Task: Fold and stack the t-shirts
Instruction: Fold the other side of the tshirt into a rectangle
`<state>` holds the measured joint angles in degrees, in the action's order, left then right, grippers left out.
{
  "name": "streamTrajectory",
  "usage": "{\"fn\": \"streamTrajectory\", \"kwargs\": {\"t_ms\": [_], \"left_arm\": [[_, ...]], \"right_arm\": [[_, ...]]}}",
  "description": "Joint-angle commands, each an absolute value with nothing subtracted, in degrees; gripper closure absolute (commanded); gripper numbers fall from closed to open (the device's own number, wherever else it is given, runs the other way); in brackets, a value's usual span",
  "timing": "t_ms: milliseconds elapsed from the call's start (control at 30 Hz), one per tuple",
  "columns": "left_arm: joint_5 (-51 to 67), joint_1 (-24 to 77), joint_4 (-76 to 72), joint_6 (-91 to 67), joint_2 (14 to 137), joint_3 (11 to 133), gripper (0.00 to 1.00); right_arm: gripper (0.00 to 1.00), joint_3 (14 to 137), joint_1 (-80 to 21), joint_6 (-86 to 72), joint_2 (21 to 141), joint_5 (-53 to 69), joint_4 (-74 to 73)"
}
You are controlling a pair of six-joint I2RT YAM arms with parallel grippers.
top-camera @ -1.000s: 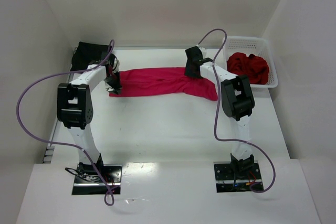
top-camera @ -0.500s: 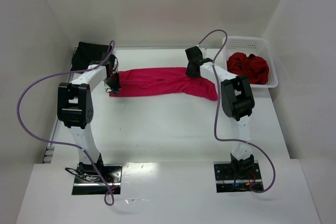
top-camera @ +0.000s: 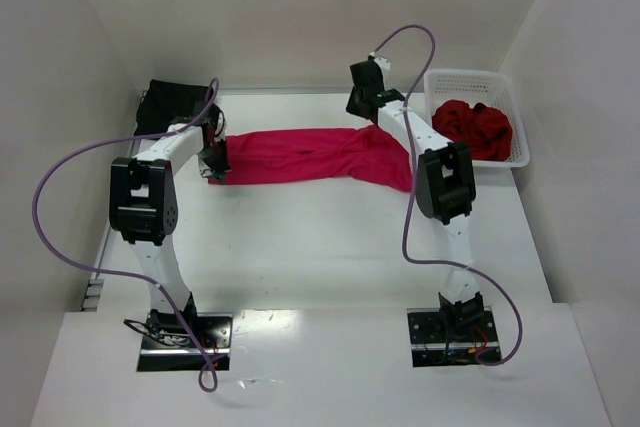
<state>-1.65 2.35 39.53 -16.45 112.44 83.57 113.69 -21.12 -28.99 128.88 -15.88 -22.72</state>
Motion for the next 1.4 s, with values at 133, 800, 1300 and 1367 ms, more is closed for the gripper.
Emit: {"fn": "streamTrajectory", "kwargs": {"t_ms": [133, 800, 1300, 1367], "left_arm": [[-1.6, 2.3, 40.3, -15.3, 113.0, 83.1, 0.95], [-0.5, 2.3, 39.7, -14.8, 113.0, 83.1, 0.95], [0.0, 2.3, 39.7, -14.8, 113.6, 83.1, 0.95], [0.0, 2.3, 39.7, -14.8, 113.6, 83.1, 0.95]], "right_arm": [[0.55, 115.1, -20.9, -27.6, 129.0, -18.2, -24.9], [0.55, 95.1, -20.9, -32.4, 121.4, -14.9, -20.8], [0.76, 98.1, -20.9, -30.2, 126.5, -16.5, -17.6], [0.85, 99.2, -20.9, -30.1, 127.1, -16.5, -17.6]]}}
